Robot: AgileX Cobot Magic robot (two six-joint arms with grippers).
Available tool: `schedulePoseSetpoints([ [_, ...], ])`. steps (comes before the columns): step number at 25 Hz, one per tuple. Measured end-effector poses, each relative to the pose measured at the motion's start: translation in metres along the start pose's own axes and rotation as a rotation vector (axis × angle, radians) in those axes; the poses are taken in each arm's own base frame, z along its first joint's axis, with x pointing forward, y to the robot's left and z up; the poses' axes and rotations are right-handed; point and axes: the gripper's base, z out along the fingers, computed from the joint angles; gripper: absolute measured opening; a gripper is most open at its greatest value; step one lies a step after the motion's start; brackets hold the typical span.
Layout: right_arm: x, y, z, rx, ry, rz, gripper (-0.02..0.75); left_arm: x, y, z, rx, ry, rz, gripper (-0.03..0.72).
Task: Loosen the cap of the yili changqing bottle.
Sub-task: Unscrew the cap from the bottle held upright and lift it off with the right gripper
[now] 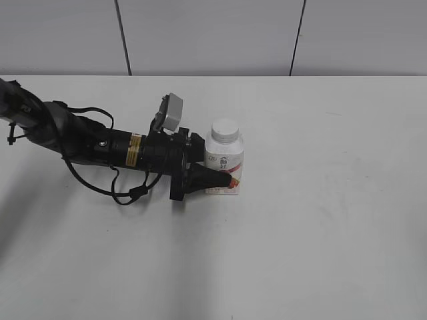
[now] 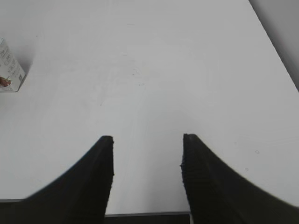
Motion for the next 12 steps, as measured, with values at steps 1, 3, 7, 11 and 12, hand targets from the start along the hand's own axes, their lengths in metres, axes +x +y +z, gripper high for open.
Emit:
schedulePoseSetpoints([
  [1, 0.0000, 0.0000, 0.0000, 0.000, 0.000, 0.000, 0.388, -0.0001, 0.0001, 0.0000, -0.001, -0.001, 0.000, 0.418],
  [3, 0.0000, 0.0000, 0.0000, 0.000, 0.000, 0.000, 0.388, -0.0001, 0.0001, 0.0000, -0.001, -0.001, -0.001, 0.418],
  [7, 0.0000, 0.0001, 0.0000, -0.001, 0.000, 0.001, 0.388, -0.0003, 0.0001, 0.0004, -0.002, -0.002, -0.001, 0.416],
  [11, 0.0000, 0.0015, 0.0000, -0.017, 0.000, 0.023, 0.388, -0.0004, 0.0004, 0.0004, -0.006, -0.004, -0.003, 0.415],
  [12, 0.0000, 0.0015, 0.0000, -0.017, 0.000, 0.028, 0.388, -0.0004, 0.0005, 0.0004, -0.007, -0.004, -0.003, 0.415],
])
